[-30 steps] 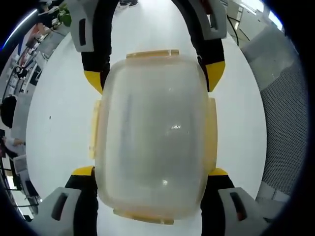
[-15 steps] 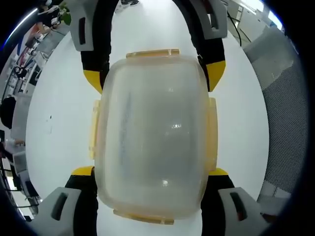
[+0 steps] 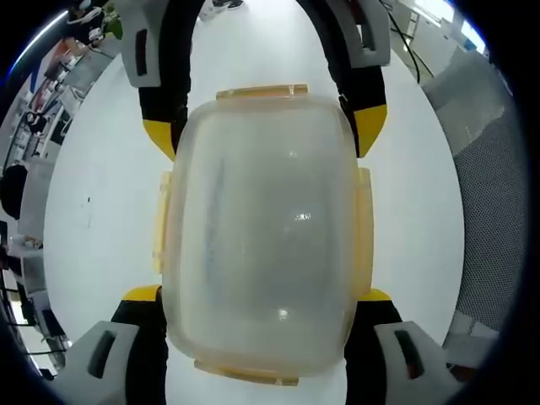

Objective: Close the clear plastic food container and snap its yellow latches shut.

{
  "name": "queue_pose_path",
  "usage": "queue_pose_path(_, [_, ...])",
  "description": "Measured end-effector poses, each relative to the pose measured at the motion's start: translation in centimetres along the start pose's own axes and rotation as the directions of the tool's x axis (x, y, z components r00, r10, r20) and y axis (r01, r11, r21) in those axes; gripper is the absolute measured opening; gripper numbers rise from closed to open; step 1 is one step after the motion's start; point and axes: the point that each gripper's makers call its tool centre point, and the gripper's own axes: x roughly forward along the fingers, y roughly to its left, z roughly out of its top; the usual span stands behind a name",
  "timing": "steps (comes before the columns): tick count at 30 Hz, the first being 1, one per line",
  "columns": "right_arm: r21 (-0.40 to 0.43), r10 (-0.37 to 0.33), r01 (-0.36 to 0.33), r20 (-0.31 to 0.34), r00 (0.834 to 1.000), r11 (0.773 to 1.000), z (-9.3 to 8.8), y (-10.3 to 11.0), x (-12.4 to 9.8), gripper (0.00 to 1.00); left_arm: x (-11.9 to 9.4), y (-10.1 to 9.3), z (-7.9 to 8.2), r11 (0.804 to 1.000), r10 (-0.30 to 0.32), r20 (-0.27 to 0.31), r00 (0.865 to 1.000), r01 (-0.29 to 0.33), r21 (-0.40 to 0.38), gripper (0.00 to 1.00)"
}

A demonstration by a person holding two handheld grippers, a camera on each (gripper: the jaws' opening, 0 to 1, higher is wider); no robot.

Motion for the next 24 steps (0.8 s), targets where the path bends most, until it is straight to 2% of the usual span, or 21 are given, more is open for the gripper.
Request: queue_pose_path(24, [-0.002,-0.001,0.001,0.002,1.000,1.000,0.1,-1.4,0.1,0.83,0.3,1.4,-0.1,1.000,-0.002,-0.006,1.000,0.002,-0.003,0.88])
